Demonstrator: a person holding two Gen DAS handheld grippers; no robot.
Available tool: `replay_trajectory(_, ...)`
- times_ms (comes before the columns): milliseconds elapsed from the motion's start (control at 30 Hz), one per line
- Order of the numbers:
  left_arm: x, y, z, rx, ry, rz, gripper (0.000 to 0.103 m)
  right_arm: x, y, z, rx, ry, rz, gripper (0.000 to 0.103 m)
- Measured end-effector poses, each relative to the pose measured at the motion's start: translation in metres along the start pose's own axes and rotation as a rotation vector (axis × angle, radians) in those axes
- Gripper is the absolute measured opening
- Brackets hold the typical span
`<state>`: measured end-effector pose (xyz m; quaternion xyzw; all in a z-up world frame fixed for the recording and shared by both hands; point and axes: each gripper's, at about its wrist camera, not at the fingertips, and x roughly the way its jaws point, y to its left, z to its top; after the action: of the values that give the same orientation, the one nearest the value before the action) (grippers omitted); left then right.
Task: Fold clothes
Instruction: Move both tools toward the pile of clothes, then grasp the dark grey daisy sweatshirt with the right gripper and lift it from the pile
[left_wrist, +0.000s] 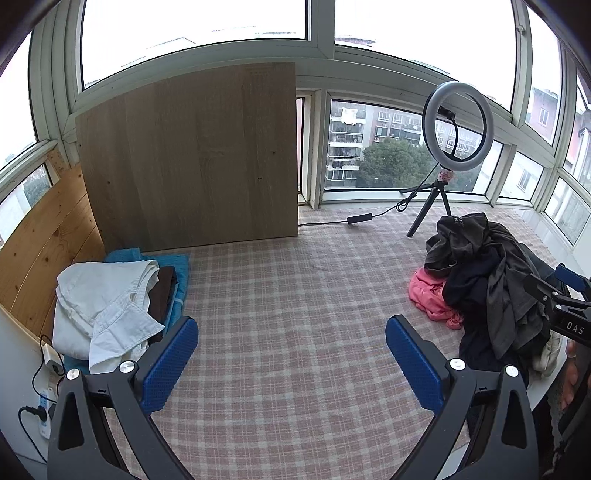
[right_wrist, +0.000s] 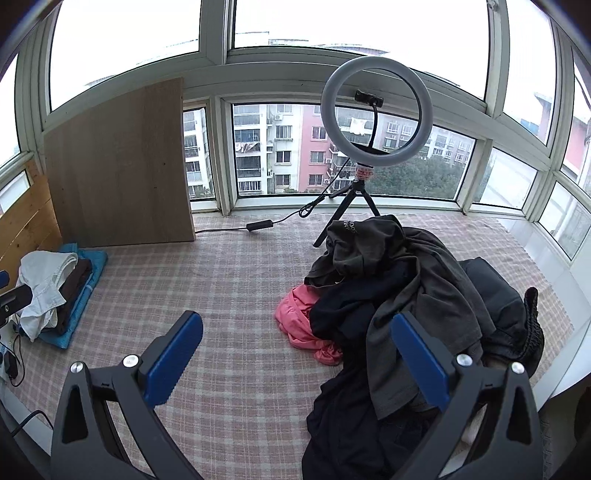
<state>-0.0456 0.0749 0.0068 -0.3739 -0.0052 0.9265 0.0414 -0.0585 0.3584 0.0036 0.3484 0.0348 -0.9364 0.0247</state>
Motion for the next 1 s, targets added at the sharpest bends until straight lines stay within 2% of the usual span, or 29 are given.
replay_trajectory(533, 0.04, -0.073, 0.047, 0.117, -0.022, -0.049, 0.102, 0.05, -0.087, 0.026, 0.025, 0.007, -0.091, 0.103)
replay_trajectory(767, 0.067, -0.1, 0.061, 0.117, 0.001, -0.078, 0.102, 0.086, -0.139, 0.031, 0.023, 0.064, -0.164, 0.103)
replay_trajectory(1000, 0.093, -0.129, 0.07, 0.164, 0.042, -0.084, 0.102, 0.126, -0.167, 0.034, 0.01, 0.112, -0.179, 0.103)
